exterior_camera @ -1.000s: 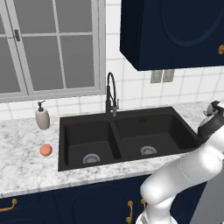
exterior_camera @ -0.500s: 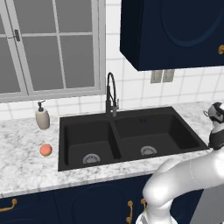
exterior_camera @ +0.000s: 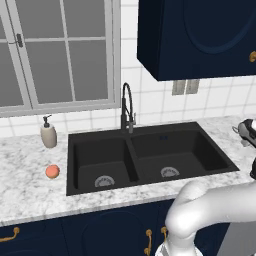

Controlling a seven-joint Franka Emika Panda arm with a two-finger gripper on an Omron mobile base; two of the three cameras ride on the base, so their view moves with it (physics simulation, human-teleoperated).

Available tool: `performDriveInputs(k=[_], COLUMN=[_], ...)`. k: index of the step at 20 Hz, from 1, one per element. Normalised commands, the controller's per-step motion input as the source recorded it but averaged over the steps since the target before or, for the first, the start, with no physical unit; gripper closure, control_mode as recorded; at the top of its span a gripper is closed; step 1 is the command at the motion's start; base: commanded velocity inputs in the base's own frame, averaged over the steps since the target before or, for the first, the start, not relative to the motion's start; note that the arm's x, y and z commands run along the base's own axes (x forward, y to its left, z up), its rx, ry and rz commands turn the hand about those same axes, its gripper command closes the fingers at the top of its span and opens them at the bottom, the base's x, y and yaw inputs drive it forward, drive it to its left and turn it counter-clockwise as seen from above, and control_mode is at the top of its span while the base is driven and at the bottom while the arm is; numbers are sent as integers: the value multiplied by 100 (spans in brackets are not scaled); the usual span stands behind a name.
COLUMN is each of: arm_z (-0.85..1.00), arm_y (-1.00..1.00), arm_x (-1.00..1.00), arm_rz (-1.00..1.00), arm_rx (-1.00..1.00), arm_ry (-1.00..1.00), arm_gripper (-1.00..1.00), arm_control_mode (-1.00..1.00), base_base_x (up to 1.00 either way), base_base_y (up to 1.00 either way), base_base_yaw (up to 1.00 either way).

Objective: Put the colander in the sink, put the peach, apple in the colander, and turn on the sink faucet and pour water over the colander.

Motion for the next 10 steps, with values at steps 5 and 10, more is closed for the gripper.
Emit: performDriveInputs(k=[5,10], arm_z=[-3,-5], arm_y=[-10,-17], arm_x=[23,20], arm_rz=[3,4], arm_rx=[0,0], arm_ry=[2,3], arm_gripper=[-100,-100], arm_control_mode=[-100,-100], base_base_x=[0,0], base_base_y=[0,0], base_base_yaw=[0,0])
